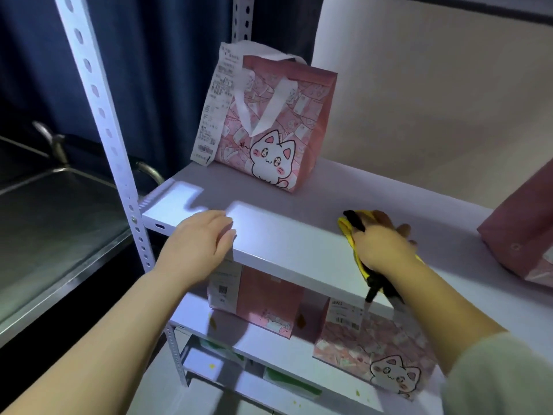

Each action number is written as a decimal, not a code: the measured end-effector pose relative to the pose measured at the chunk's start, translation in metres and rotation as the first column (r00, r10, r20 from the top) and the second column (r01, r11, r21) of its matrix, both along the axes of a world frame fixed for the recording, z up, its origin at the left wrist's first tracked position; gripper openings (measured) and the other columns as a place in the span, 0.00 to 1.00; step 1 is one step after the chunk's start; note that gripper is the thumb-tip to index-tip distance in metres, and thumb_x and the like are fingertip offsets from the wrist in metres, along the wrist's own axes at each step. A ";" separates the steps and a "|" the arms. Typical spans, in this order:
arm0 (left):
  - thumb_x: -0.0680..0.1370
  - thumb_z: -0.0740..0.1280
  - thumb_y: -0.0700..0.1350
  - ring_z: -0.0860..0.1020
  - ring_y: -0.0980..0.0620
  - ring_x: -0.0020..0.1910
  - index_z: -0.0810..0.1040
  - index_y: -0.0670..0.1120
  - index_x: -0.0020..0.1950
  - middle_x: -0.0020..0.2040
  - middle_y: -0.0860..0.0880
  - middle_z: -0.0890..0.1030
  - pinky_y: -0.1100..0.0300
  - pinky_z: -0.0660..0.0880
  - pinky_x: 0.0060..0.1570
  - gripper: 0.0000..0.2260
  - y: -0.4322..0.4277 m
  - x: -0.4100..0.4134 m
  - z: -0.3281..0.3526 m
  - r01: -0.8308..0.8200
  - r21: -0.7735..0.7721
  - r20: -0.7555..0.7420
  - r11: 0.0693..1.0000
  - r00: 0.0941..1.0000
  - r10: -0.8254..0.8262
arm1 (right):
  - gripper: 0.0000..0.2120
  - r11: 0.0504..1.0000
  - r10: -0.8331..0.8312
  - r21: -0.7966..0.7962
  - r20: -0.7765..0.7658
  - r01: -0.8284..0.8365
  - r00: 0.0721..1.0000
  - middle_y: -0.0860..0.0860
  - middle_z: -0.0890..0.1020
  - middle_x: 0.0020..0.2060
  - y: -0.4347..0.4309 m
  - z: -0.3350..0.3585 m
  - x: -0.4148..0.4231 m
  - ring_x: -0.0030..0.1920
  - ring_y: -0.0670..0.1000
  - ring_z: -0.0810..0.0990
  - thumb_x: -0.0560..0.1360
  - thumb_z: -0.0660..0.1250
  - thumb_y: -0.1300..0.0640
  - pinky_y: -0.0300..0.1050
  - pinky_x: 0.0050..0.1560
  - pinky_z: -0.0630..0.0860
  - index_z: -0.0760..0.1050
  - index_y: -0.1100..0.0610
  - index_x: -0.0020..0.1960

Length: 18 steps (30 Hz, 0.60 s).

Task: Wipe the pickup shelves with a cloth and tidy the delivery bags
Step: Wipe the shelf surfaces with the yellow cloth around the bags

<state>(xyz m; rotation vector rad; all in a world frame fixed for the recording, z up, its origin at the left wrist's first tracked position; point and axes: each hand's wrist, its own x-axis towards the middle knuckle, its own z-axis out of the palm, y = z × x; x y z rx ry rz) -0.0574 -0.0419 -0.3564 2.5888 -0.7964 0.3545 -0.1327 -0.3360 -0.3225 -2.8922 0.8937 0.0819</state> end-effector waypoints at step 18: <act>0.80 0.57 0.47 0.70 0.46 0.58 0.77 0.39 0.58 0.57 0.42 0.78 0.54 0.64 0.60 0.15 0.030 -0.004 -0.014 -0.059 -0.106 0.045 0.993 0.997 0.064 | 0.19 0.798 0.586 0.036 0.182 -0.601 0.790 0.39 0.61 0.73 0.113 -0.003 0.014 0.56 0.59 0.66 0.79 0.54 0.45 0.52 0.54 0.64 0.62 0.35 0.69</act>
